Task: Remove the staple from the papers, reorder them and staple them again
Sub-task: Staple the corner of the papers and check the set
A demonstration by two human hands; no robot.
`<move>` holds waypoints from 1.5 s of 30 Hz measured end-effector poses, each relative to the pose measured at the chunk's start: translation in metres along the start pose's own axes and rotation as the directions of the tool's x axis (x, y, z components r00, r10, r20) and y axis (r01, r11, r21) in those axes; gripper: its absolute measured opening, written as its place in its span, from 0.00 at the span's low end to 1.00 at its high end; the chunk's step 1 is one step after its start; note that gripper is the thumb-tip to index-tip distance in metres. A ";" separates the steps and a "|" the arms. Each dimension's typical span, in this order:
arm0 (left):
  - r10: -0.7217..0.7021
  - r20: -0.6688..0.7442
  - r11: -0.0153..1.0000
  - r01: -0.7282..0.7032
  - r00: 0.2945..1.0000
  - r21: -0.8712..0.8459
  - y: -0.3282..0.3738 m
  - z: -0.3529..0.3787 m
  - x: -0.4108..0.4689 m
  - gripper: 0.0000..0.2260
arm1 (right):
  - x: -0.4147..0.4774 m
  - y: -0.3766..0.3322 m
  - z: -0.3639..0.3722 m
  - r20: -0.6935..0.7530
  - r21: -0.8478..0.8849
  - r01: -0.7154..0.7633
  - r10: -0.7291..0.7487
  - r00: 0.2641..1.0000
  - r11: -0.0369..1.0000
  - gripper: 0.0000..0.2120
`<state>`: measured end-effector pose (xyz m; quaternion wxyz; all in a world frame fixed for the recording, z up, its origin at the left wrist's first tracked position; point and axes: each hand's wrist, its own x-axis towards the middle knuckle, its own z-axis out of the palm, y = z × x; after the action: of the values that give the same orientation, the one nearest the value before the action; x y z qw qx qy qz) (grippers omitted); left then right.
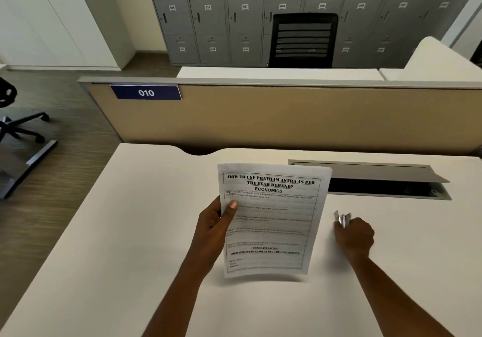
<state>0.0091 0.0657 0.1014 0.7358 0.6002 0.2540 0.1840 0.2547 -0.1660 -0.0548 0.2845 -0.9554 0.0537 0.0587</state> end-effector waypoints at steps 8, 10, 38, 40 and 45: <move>0.008 0.006 1.000 -0.008 1.000 0.008 0.003 -0.001 -0.002 0.12 | -0.012 -0.010 -0.013 0.021 0.115 0.022 -0.024 0.999 0.993 0.13; 0.013 0.005 1.000 -0.013 1.000 0.017 0.004 -0.001 -0.003 0.12 | -0.021 -0.019 -0.023 0.049 0.275 0.035 -0.050 0.998 0.961 0.09; 0.065 0.178 0.994 -0.080 0.982 0.076 0.061 -0.001 -0.045 0.12 | -0.153 -0.237 -0.256 0.130 0.629 0.679 -0.913 0.387 0.377 0.11; 0.067 0.171 0.992 -0.084 0.983 0.096 0.061 -0.005 -0.048 0.12 | -0.156 -0.239 -0.246 0.192 0.616 0.679 -0.912 0.362 0.400 0.10; 0.059 0.167 0.989 -0.080 0.984 0.123 0.059 -0.011 -0.053 0.12 | -0.163 -0.242 -0.227 0.241 0.538 0.744 -0.918 0.314 0.396 0.12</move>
<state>-0.0385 0.0563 0.1656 0.7067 0.6682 0.1834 0.1434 0.1453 -0.0783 0.2870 0.4295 -0.7232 -0.5227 0.1388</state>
